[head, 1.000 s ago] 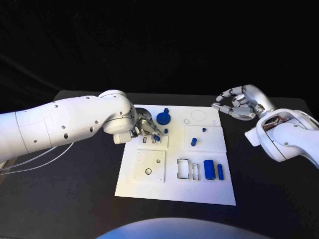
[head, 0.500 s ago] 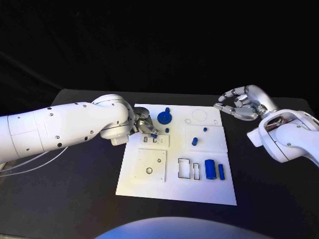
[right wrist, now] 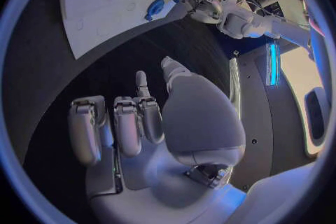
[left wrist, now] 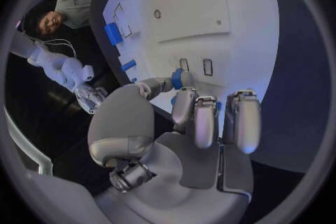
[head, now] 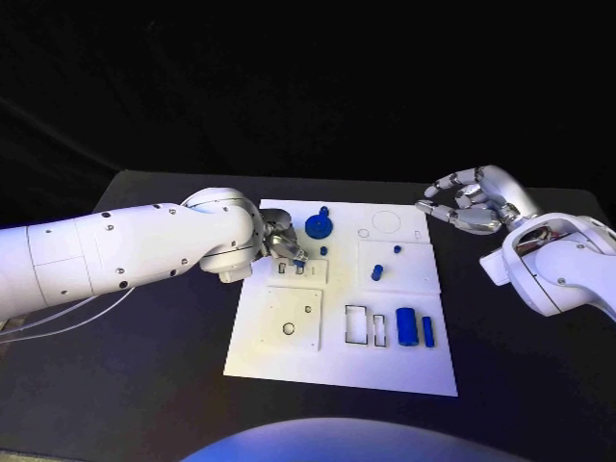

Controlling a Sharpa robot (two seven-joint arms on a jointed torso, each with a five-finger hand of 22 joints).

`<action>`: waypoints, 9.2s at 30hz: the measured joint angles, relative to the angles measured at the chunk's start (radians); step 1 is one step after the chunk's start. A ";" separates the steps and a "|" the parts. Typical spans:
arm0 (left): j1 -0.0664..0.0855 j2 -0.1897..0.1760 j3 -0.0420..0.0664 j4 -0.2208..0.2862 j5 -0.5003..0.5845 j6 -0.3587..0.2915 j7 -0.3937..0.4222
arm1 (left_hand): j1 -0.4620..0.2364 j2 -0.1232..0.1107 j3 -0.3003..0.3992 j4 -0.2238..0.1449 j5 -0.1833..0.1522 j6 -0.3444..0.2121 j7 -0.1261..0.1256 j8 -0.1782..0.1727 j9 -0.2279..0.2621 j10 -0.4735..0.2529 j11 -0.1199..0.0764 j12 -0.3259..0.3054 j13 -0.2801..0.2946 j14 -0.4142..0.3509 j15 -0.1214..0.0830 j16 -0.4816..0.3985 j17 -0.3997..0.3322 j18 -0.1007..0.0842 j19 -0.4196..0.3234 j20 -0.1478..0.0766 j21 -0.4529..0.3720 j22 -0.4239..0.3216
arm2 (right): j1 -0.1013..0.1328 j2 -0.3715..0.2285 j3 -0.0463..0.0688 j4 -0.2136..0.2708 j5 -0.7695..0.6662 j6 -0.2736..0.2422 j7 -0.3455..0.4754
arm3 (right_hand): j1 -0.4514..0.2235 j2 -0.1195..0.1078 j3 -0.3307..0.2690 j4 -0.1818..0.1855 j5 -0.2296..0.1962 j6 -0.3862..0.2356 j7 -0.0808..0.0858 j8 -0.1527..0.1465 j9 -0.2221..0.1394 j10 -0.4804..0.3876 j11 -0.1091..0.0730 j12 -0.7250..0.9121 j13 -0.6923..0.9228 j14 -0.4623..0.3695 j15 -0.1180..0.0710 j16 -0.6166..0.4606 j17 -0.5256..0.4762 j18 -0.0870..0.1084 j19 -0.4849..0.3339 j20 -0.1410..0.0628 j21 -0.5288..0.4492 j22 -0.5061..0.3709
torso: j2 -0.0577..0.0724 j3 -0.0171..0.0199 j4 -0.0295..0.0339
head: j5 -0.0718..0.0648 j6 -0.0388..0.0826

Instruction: Assemble the parts on the task board

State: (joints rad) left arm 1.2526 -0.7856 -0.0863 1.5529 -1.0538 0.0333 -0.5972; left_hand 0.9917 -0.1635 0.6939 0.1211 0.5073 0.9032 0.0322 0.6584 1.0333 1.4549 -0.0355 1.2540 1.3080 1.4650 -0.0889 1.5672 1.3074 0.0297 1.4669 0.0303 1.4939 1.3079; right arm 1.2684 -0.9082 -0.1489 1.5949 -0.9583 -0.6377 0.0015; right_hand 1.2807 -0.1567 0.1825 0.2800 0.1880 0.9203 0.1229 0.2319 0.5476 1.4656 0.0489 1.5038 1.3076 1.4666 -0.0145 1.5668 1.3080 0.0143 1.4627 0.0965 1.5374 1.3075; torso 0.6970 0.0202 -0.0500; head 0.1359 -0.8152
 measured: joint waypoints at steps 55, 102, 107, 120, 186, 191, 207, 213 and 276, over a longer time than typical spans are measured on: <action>-0.002 -0.011 0.000 0.013 0.013 0.048 -0.026 | -0.011 -0.003 0.000 0.000 0.002 0.013 0.001 0.006 0.002 0.004 -0.004 -0.005 0.000 0.000 0.000 0.000 0.000 0.000 0.000 0.000 0.005 0.000 | -0.004 -0.001 0.000 0.000 0.001 0.000 0.002 | 0.000 0.000 -0.003 0.003 0.006 0.000 0.000 0.000 0.005 0.000 0.000 0.000 0.000 0.000 0.000 0.000 -0.001 0.000 0.000 0.000 0.000 0.000 | -0.001 0.0004 0.0013 | -0.003 -0.017; -0.002 0.023 0.003 -0.026 0.003 0.062 -0.018 | -0.019 -0.003 0.000 0.000 0.001 0.019 0.002 0.008 0.001 0.004 -0.004 -0.005 0.000 0.000 0.000 0.000 0.000 0.000 0.000 0.000 0.004 -0.001 | -0.005 -0.002 0.000 0.000 0.002 0.000 0.003 | 0.000 0.000 -0.003 0.003 0.006 0.000 0.000 0.004 0.010 0.000 0.000 0.000 0.000 0.000 0.000 0.000 -0.001 0.000 0.000 0.000 0.000 0.000 | -0.002 0.0012 0.0012 | -0.005 -0.034; -0.002 0.024 0.004 -0.028 -0.004 0.075 -0.018 | -0.020 -0.004 0.000 0.000 0.001 0.020 0.002 0.007 0.000 0.004 -0.004 -0.005 0.000 0.000 0.000 0.000 0.000 0.000 0.000 0.000 0.004 -0.001 | -0.005 -0.002 0.000 0.000 0.002 0.000 0.004 | 0.000 0.000 -0.003 0.003 0.006 0.000 0.000 0.004 0.011 0.000 0.000 0.000 0.000 0.000 0.000 0.000 -0.001 0.000 0.000 0.000 0.000 0.001 | -0.001 0.0012 0.0012 | -0.005 -0.034; -0.001 0.030 0.004 -0.032 -0.016 0.091 -0.019 | -0.022 -0.006 0.040 -0.039 -0.002 0.020 0.003 0.007 0.000 0.004 -0.004 -0.005 0.000 0.000 0.000 0.000 0.000 0.000 0.000 0.000 0.004 -0.001 | -0.005 -0.002 0.000 0.001 0.002 0.000 0.005 | 0.000 0.000 -0.003 0.003 0.006 0.000 0.000 0.004 0.011 0.000 0.000 0.000 0.000 0.000 0.000 0.000 -0.001 0.000 0.000 0.000 0.000 0.000 | -0.001 0.0006 0.0012 | -0.005 -0.037; 0.002 0.041 0.006 -0.039 -0.035 0.137 -0.030 | -0.026 0.000 0.040 -0.039 0.023 0.025 0.007 0.015 0.000 0.004 -0.004 -0.016 -0.013 0.000 0.000 0.000 0.000 0.000 0.000 0.000 0.004 0.000 | -0.011 -0.001 0.000 -0.001 0.003 0.000 0.005 | -0.007 0.007 -0.003 0.003 0.006 0.000 0.000 0.004 0.014 0.000 0.000 0.000 0.000 0.000 0.000 0.000 0.000 0.000 0.000 0.000 -0.004 0.001 | -0.001 0.0011 0.0012 | -0.005 -0.041; 0.003 0.044 0.006 -0.042 -0.032 0.141 -0.036 | -0.035 0.009 0.040 -0.039 0.020 0.026 0.008 0.015 0.000 0.004 -0.004 -0.018 -0.016 0.000 0.000 0.000 0.000 0.000 0.000 0.000 0.004 0.000 | -0.011 -0.001 0.000 -0.001 0.003 0.000 0.005 | -0.007 0.007 -0.003 0.003 0.006 0.000 0.000 0.004 0.014 0.000 0.000 0.000 0.000 0.000 0.000 0.000 0.000 0.000 0.000 0.000 -0.004 0.001 | -0.002 0.0012 0.0009 | -0.005 -0.041; 0.005 0.049 0.008 -0.050 -0.011 0.148 -0.052 | -0.109 0.000 0.100 -0.099 -0.059 0.021 -0.008 0.015 -0.008 0.004 -0.004 -0.024 -0.026 0.000 0.000 0.000 0.000 0.000 0.000 0.000 0.004 0.000 | -0.012 -0.004 0.000 0.001 0.004 0.000 0.006 | -0.007 0.007 -0.003 0.003 0.006 -0.007 0.000 0.004 0.018 0.000 0.000 0.000 0.000 0.000 0.000 0.000 0.000 0.000 0.000 0.000 -0.010 0.000 | -0.002 0.0019 0.0012 | -0.011 -0.041; 0.005 0.049 0.008 -0.052 -0.007 0.148 -0.054 | -0.147 0.000 0.122 -0.108 -0.081 0.026 -0.013 0.017 -0.013 0.007 -0.007 -0.028 -0.027 0.001 -0.001 0.000 0.000 0.000 0.000 0.000 0.004 0.000 | -0.012 -0.005 0.000 0.001 0.004 0.000 0.006 | -0.007 0.007 -0.003 0.003 0.006 -0.007 0.000 0.004 0.018 0.000 0.000 0.000 0.000 0.000 0.000 0.000 -0.001 0.000 0.000 0.000 -0.010 0.000 | -0.001 0.0012 0.0016 | -0.012 -0.042; 0.005 0.056 0.007 -0.071 0.001 0.162 -0.066 | -0.241 -0.041 -0.035 -0.007 -0.453 0.056 -0.020 0.023 -0.051 0.007 -0.007 -0.016 -0.026 0.000 -0.007 0.000 0.000 0.000 0.000 0.000 0.004 -0.001 | -0.012 -0.007 0.000 0.001 0.009 -0.003 0.011 | -0.011 0.011 -0.003 0.003 0.006 -0.007 0.000 0.004 0.024 0.000 0.000 0.000 0.000 0.000 0.000 0.000 -0.001 0.000 0.000 0.000 -0.014 0.000 | -0.002 0.0009 0.0018 | -0.017 -0.043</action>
State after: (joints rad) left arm 1.2574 -0.7297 -0.0796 1.4821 -1.0533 0.1951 -0.6627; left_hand 0.7509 -0.2048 0.6591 0.1141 0.0543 0.9587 0.0118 0.6817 0.9827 1.4620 -0.0427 1.2381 1.2816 1.4650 -0.0962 1.5672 1.3074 0.0299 1.4669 0.0303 1.4977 1.3073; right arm 1.2568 -0.9149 -0.1487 1.5955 -0.9488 -0.6405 0.0122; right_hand 1.2700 -0.1460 0.1797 0.2828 0.1935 0.9136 0.1225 0.2358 0.5718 1.4656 0.0489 1.5038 1.3074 1.4666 -0.0145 1.5668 1.3073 0.0143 1.4627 0.0965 1.5237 1.3079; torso 0.6948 0.0211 -0.0482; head 0.1186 -0.8583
